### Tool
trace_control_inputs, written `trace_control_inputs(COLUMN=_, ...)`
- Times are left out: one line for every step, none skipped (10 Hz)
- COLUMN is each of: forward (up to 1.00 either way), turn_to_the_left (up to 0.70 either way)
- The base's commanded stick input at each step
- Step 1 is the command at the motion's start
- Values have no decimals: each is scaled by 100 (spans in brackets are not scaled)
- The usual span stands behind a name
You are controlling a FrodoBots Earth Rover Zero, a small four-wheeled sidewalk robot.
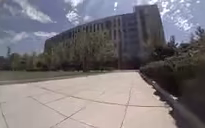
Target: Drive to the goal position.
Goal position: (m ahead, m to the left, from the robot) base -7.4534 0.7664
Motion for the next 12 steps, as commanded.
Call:
trace_control_inputs(forward=70, turn_to_the_left=27)
trace_control_inputs(forward=70, turn_to_the_left=27)
trace_control_inputs(forward=70, turn_to_the_left=27)
trace_control_inputs(forward=70, turn_to_the_left=27)
trace_control_inputs(forward=70, turn_to_the_left=27)
trace_control_inputs(forward=70, turn_to_the_left=27)
trace_control_inputs(forward=70, turn_to_the_left=27)
trace_control_inputs(forward=70, turn_to_the_left=27)
trace_control_inputs(forward=70, turn_to_the_left=27)
trace_control_inputs(forward=70, turn_to_the_left=27)
trace_control_inputs(forward=70, turn_to_the_left=27)
trace_control_inputs(forward=70, turn_to_the_left=27)
